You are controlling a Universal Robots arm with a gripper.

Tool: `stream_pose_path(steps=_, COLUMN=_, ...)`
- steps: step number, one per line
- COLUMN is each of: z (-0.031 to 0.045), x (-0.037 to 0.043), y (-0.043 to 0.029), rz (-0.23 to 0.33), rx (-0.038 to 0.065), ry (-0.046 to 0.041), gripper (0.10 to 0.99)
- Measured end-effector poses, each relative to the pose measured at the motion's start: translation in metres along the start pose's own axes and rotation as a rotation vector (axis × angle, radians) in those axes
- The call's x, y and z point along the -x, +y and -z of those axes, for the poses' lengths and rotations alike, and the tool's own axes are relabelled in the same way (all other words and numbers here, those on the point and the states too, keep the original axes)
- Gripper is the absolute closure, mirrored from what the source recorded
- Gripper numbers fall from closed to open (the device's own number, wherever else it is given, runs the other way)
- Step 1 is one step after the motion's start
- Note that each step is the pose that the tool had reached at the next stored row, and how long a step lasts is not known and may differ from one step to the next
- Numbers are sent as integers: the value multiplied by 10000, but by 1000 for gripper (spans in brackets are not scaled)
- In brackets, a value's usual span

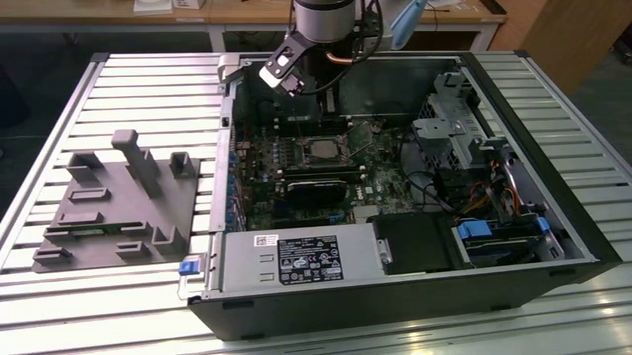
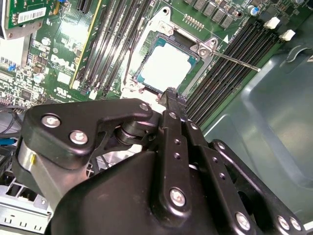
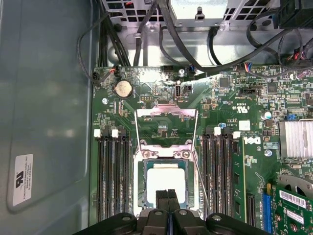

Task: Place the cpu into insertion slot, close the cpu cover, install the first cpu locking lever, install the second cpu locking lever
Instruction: 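Close the cpu cover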

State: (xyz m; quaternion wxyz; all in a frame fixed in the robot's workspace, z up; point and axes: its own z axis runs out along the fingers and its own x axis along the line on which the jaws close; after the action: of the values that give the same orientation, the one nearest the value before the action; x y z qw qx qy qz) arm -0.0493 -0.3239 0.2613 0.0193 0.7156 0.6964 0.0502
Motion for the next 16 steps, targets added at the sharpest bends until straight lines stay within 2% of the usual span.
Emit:
stream_pose_path(steps=9, z=-3, x=-1, y=34, rz=1, rx=0, ry=0, gripper=980)
stream_pose_path(steps=16, z=-11, x=-3, y=108, rz=1, rx=1, ry=1, gripper=980)
